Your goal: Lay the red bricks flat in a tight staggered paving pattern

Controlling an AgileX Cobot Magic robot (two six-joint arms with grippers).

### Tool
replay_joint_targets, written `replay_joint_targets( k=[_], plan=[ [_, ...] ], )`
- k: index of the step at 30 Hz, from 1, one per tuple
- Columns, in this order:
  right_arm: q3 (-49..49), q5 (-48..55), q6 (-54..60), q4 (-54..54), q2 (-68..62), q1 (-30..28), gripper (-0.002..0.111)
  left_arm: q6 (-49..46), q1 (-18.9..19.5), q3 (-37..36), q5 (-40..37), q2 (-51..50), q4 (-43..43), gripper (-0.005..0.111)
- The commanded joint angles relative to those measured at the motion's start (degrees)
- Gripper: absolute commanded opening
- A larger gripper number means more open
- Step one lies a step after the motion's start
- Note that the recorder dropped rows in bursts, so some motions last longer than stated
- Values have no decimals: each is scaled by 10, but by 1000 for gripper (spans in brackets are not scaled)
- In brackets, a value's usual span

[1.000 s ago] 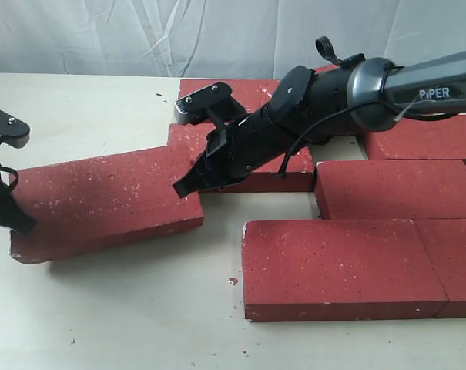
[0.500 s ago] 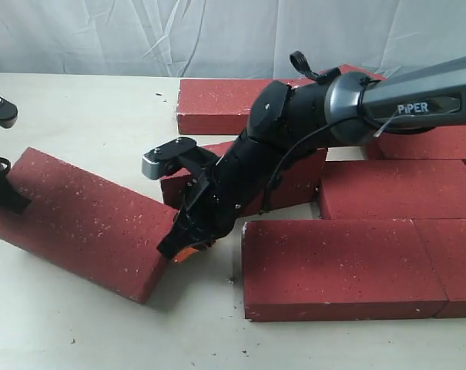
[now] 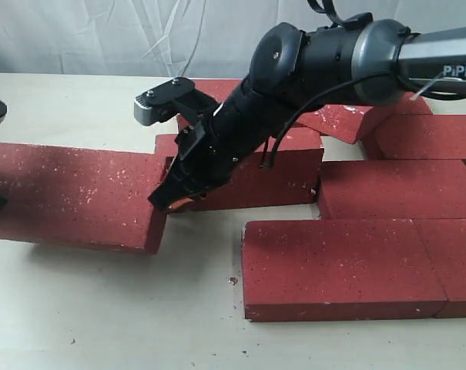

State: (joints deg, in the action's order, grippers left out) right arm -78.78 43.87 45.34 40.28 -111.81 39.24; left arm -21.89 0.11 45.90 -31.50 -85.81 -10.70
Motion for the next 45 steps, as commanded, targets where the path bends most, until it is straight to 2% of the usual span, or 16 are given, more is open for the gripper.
replay_joint_targets(
  k=[1,7,11,14,18,21,25,29,31,35,39,43,45],
  plan=[
    [-4,34,-17,-14,-13,2,-1,55,10,4,-19,-2,-42,0],
    [-4,63,-20,-14,-31,2,-1,65,10,4,-27,-2,-67,0],
    [-4,50,-20,-48,-10,1,-1,87,9,4,13,1,-43,0],
    [-4,76,-20,-95,21,1,-1,82,9,12,42,19,36,0],
    [-4,139,-21,-205,77,-2,-1,70,9,41,47,55,187,0],
    [-4,175,-32,-231,106,-28,-1,-22,1,45,64,79,351,0],
    [5,179,-30,-197,134,-98,-1,-266,-38,44,44,84,559,0],
    [67,164,36,-130,175,-186,-1,-435,-82,44,2,71,667,0],
    [108,138,69,-99,196,-221,-1,-504,-104,44,5,64,692,0],
    [191,25,124,-41,231,-274,-1,-575,-125,46,10,48,707,0],
    [214,-108,131,-37,231,-279,-1,-576,-128,66,-18,25,707,0],
    [212,-82,134,-38,221,-279,-1,-580,-136,90,-148,-12,691,0],
    [212,-58,137,-37,222,-279,-1,-579,-153,98,-170,-28,665,0]
  ],
)
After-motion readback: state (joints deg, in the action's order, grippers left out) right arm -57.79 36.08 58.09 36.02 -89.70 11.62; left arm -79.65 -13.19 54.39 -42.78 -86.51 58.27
